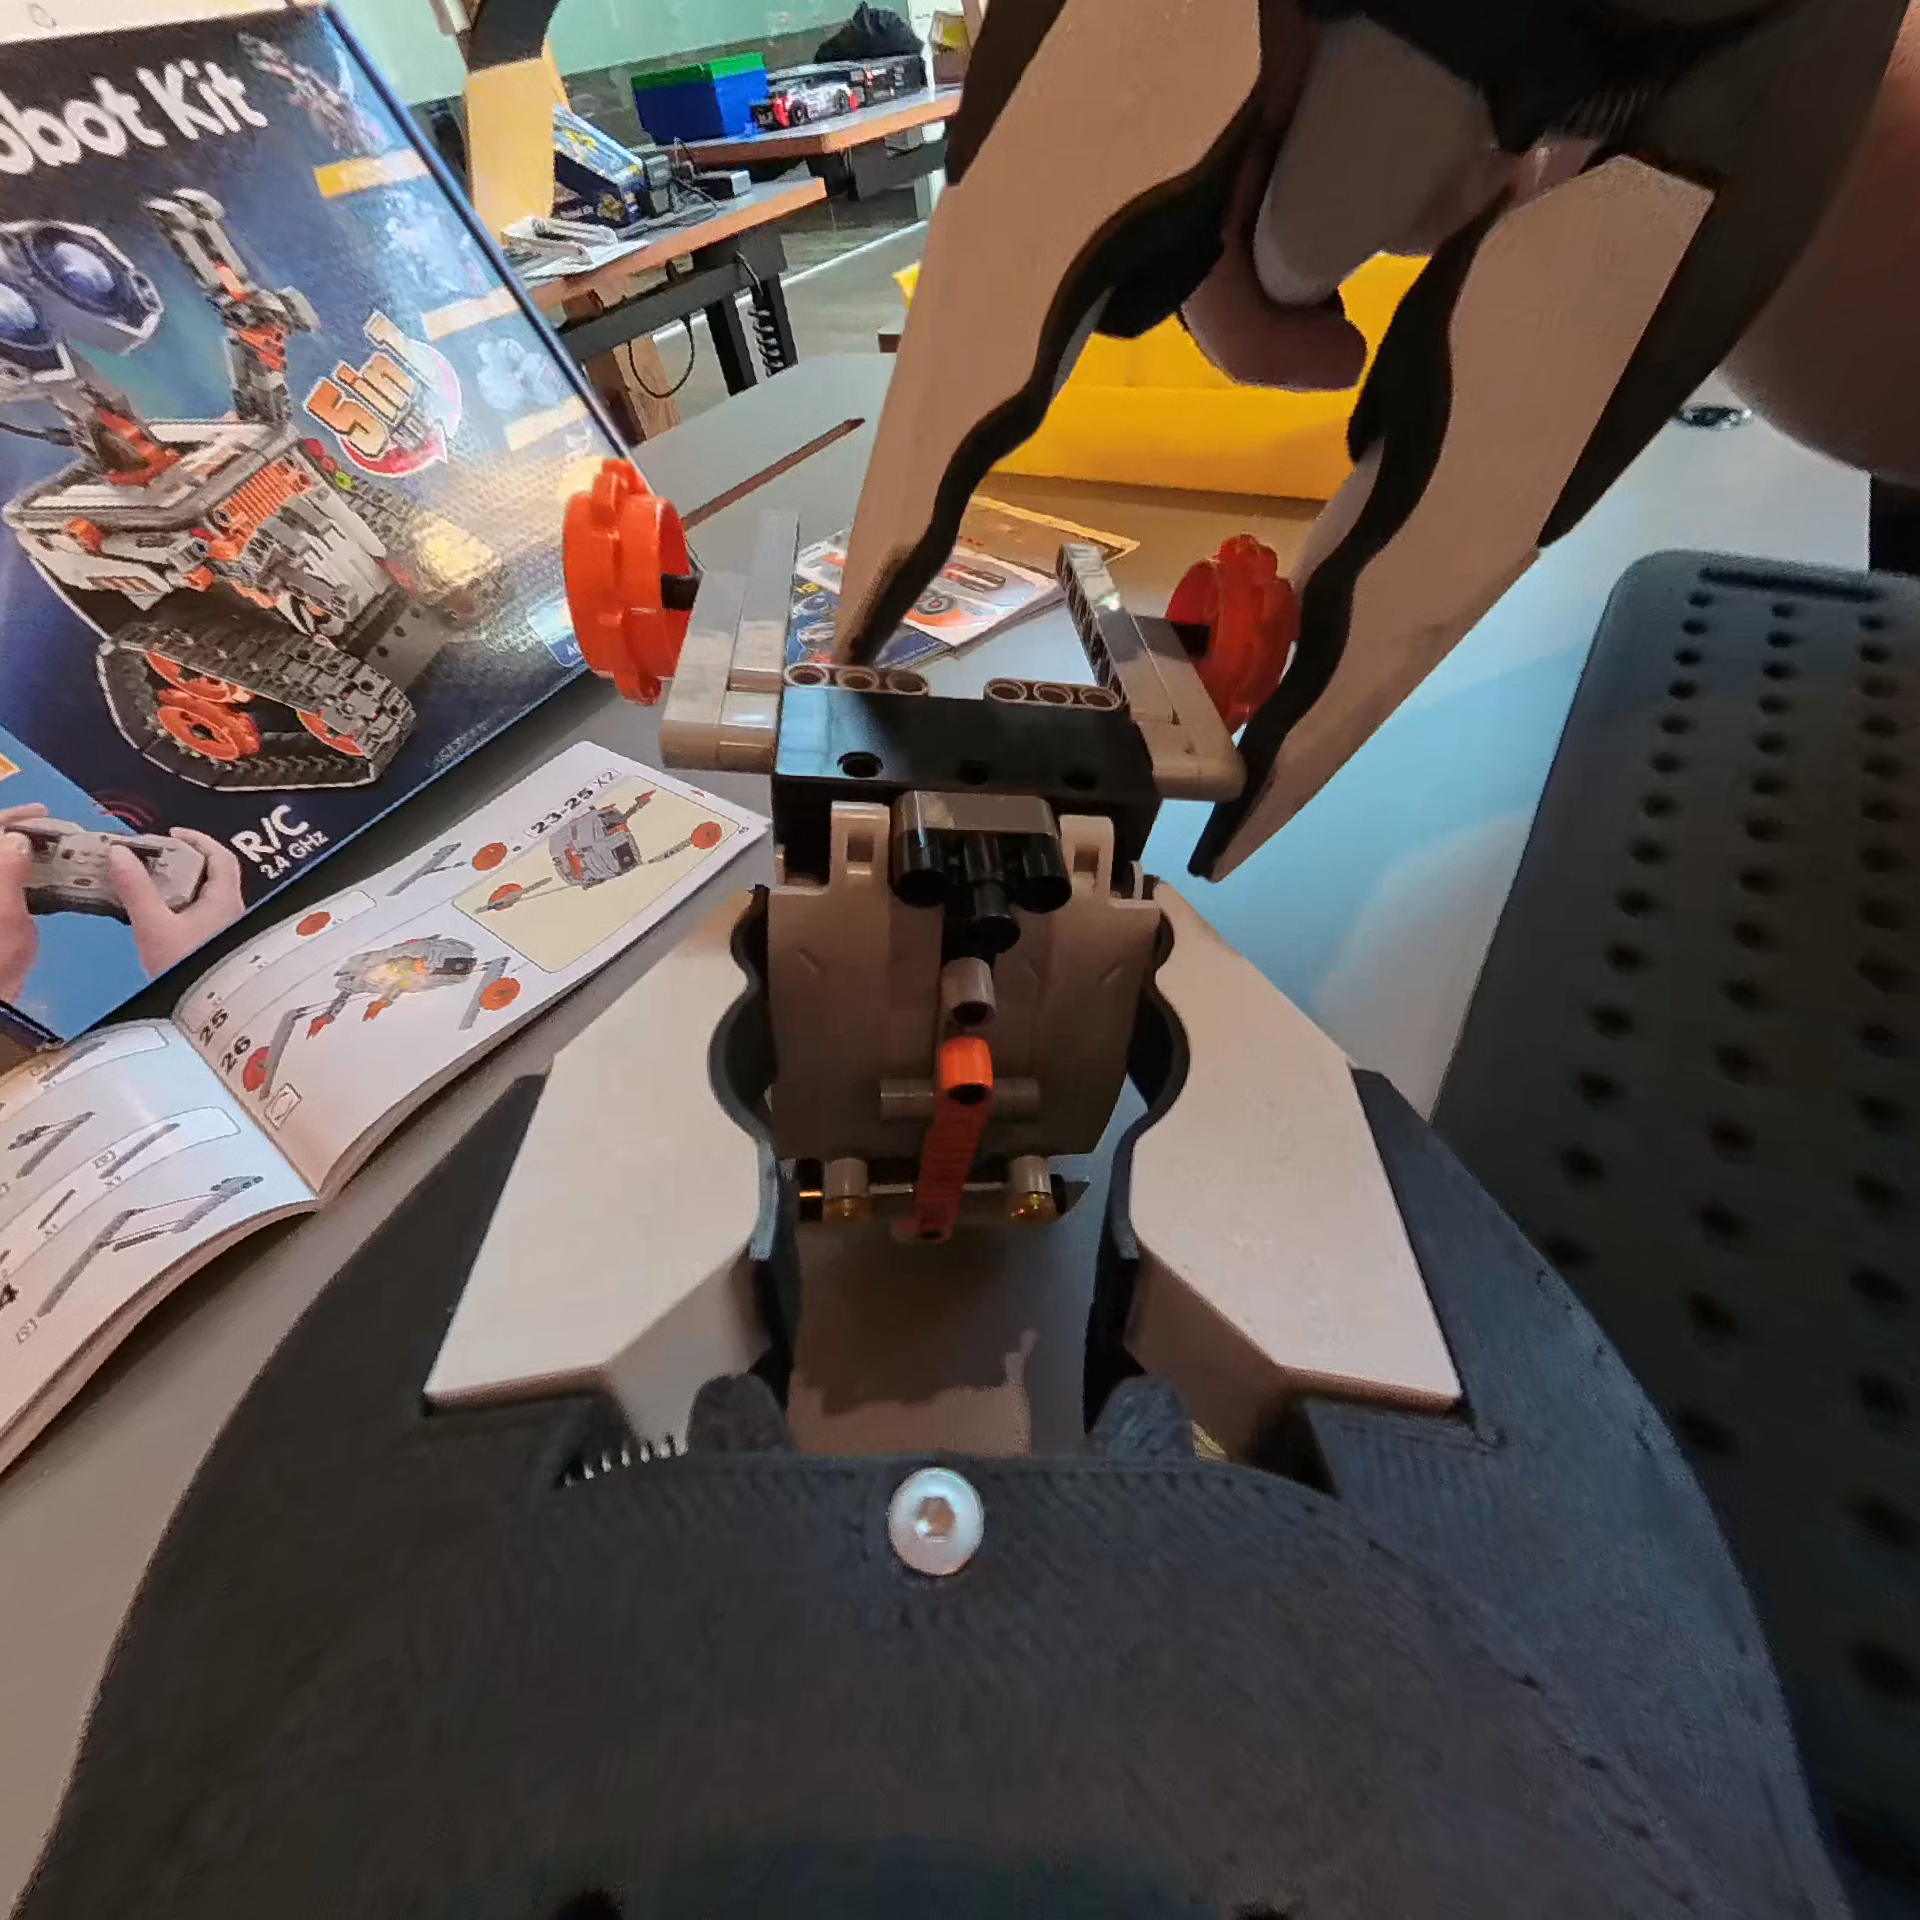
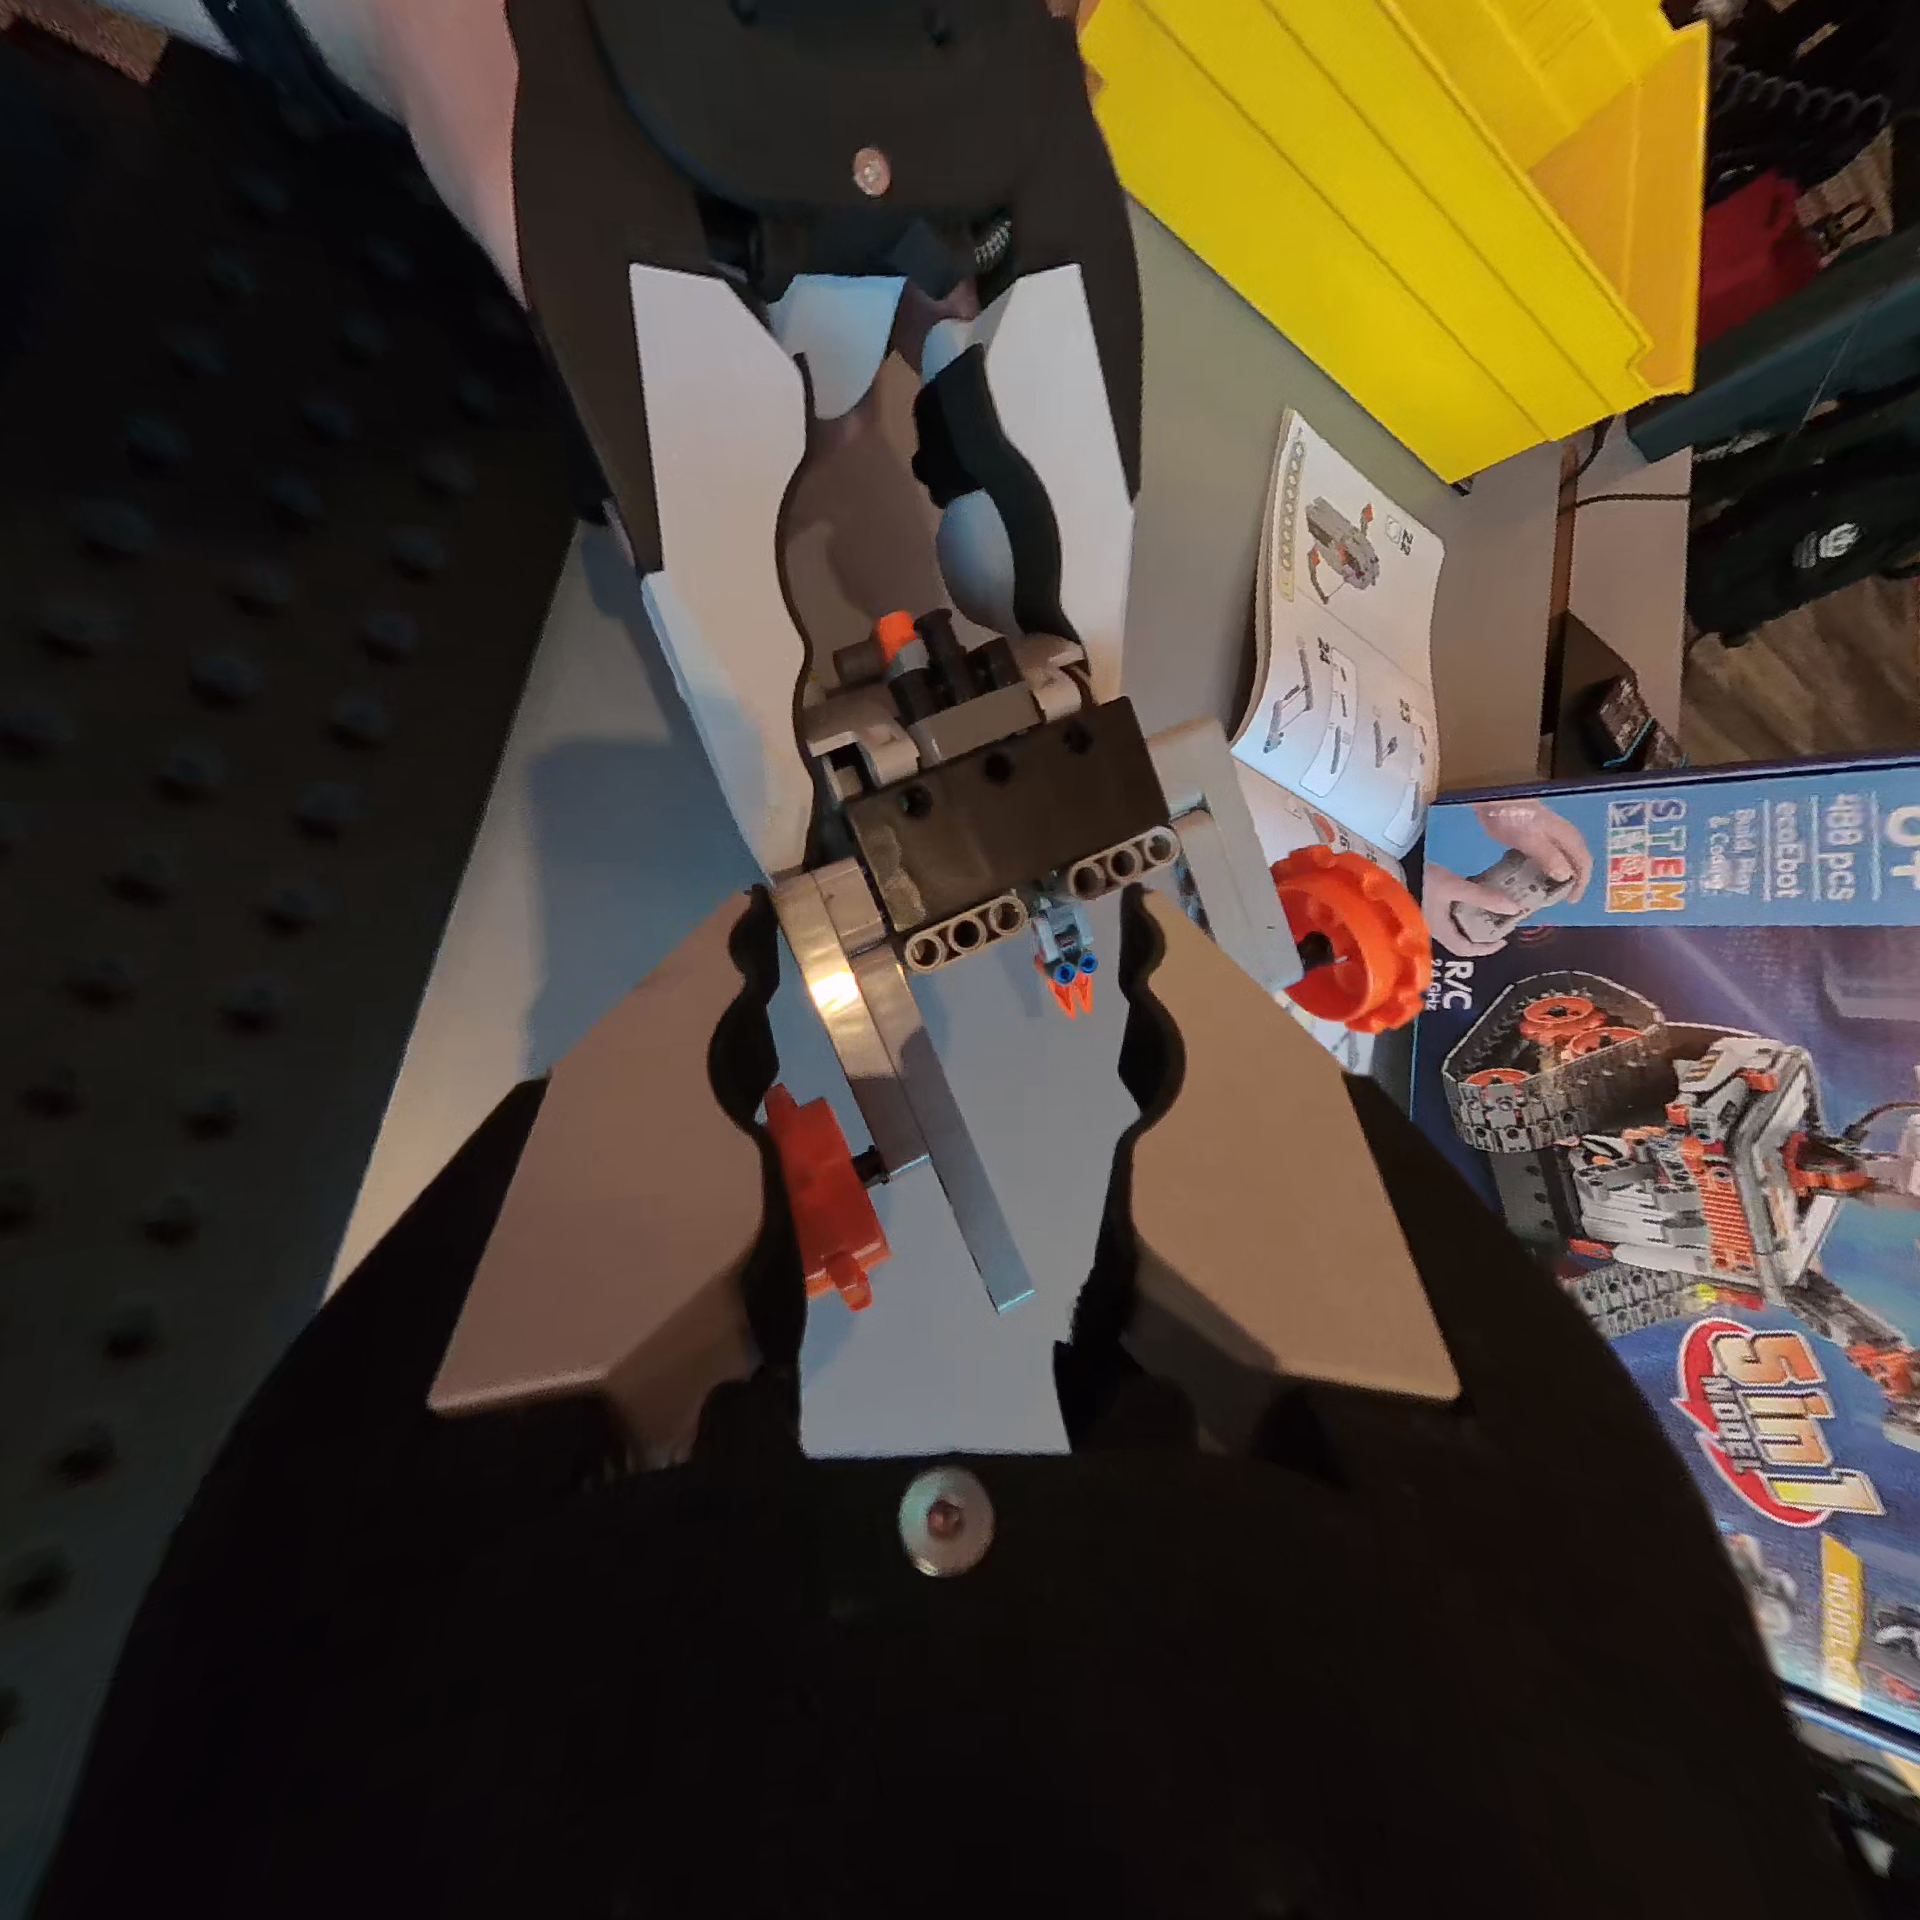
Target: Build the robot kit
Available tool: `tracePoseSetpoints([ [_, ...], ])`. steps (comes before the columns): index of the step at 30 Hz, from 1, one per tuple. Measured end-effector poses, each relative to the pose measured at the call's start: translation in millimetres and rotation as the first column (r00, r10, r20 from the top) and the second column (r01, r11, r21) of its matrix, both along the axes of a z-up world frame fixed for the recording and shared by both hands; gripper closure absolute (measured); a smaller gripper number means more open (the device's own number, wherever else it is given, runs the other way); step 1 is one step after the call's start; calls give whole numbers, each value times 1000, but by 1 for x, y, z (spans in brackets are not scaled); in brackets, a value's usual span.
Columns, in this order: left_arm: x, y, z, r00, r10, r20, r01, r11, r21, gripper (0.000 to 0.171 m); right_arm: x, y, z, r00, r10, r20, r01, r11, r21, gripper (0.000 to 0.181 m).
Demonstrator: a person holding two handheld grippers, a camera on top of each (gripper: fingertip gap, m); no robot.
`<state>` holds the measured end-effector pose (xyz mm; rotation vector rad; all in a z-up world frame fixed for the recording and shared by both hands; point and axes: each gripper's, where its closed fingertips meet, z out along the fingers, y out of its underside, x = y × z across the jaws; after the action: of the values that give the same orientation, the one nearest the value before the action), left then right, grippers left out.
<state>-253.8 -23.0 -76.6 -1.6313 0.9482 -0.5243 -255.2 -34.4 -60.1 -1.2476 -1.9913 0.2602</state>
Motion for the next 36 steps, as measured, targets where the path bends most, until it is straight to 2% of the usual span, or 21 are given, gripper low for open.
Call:
tracePoseSetpoints([
  [3,1,-2,-2,999,0,-47,1,1000,18,105,4,-1,-2,999,28,39,-31,994,101,116],
  [5,1,0,-2,999,2,-50,-1,1000,14,104,5,-1,2,998,29,47,-35,990,134,124],
  [11,9,-5,-5,994,-38,-104,45,997,57,103,18,-5,-21,987,-10,161,14,1000,-24,127],
  [13,10,-5,-5,993,-39,-109,46,997,66,103,17,-4,-19,989,-29,148,33,999,-22,128],
  [18,8,-5,-5,993,-41,-113,47,998,51,103,14,-1,-11,994,-7,107,-8,990,141,126],
  [23,9,-3,-5,992,-45,-121,49,998,33,103,17,3,-10,994,3,113,-28,975,220,123],
  [25,9,-1,-4,994,-18,-108,20,1000,21,104,15,8,0,999,-25,43,14,971,239,109],
  [27,6,1,-5,995,39,-93,-38,999,7,104,17,9,11,996,-81,-47,89,974,206,108],
  [29,2,3,-5,991,117,-68,-118,993,-10,104,19,3,27,964,-175,-202,197,976,92,112],
  [30,-2,5,-6,986,158,-57,-160,987,-20,104,22,-5,34,929,-234,-287,239,971,-17,119],
  [31,-5,5,-7,980,195,-47,-197,980,-32,104,27,-11,41,873,-316,-372,270,947,-173,135],
  [32,-7,6,-7,974,221,-37,-223,974,-43,104,29,-20,46,800,-400,-447,242,897,-370,152],
  [33,-9,6,-7,969,244,-31,-245,968,-51,104,31,-27,49,726,-478,-494,155,814,-560,161],
  [34,-10,6,-7,964,264,-24,-265,963,-59,104,34,-26,45,661,-569,-490,75,699,-711,163],
  [35,-11,7,-7,960,278,-19,-279,958,-64,104,38,-21,33,623,-645,-442,19,577,-816,166],
  [36,-12,7,-6,957,290,-14,-290,955,-67,104,40,-15,19,603,-705,-374,-19,456,-890,161],
])
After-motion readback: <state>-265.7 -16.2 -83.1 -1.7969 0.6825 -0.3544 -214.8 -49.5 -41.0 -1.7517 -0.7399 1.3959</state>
